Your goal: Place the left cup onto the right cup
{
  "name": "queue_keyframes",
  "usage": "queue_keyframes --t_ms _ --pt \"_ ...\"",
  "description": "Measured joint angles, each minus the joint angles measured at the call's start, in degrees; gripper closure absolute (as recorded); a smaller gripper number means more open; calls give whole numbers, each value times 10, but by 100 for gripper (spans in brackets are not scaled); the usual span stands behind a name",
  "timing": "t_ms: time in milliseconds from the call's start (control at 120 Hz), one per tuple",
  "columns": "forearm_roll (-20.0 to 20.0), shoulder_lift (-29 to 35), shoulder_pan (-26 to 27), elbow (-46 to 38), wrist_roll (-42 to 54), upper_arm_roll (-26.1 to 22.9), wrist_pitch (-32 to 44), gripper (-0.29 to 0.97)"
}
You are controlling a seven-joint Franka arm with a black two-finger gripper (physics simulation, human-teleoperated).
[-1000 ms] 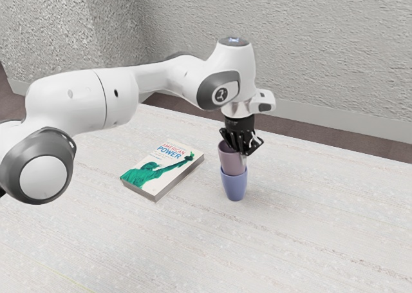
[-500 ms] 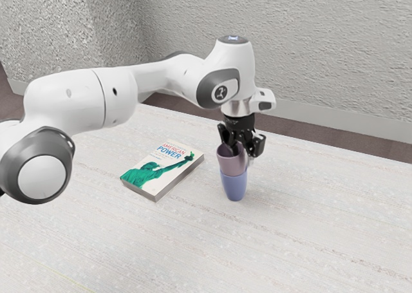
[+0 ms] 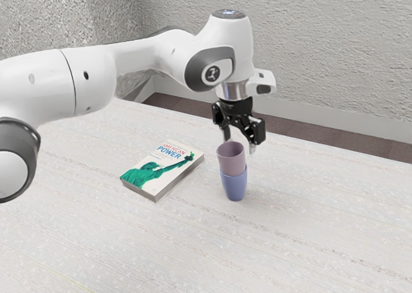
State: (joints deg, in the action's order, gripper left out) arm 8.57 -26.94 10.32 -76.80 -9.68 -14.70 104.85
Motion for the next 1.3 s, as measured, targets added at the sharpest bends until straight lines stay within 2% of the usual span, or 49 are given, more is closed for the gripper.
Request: queue_keyframes --t_ms 283,858,1050,1300 --pt "-18 82 25 -68 2 33 -8 2" --pt "-52 194 42 -143 20 77 -80 0" --pt "-61 213 57 -160 30 110 -93 0" --pt "-63 221 68 -159 40 128 -106 0"
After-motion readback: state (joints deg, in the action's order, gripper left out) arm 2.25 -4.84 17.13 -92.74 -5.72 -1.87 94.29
